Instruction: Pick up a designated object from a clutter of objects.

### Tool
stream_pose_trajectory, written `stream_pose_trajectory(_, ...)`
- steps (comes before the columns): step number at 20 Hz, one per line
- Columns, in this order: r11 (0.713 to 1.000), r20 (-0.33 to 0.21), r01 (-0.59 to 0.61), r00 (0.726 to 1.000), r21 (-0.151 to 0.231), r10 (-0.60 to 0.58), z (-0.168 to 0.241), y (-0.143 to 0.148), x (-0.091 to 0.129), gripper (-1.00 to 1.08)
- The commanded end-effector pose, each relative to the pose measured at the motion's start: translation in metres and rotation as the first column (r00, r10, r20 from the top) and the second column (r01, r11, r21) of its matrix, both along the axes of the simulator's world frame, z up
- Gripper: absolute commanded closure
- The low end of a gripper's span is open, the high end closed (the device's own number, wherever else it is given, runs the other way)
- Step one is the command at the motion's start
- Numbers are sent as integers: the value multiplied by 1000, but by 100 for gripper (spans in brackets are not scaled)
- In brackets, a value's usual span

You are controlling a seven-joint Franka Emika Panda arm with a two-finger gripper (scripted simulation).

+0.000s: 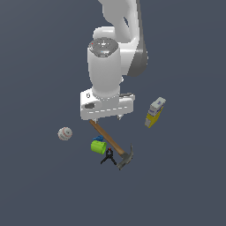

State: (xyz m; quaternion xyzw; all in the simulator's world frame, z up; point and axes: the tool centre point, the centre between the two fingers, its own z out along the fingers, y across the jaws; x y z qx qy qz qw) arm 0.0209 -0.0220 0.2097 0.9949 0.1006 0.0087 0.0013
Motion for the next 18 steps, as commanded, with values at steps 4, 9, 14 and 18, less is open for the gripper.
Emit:
stream_pose_trajectory(4,987,-9,-158,987,-6,158,-61,5,-1,-92)
stream_pose_trajectory(9,964,-14,-266,964,-5,266,-103,9,-6,-92)
stream_pose_trajectory(14,942,-17,-336,942,-2,336,-129,13,-12,-92)
stream_pose_trajectory(18,931,-17,-365,931,0,364,-140,14,-14,-92)
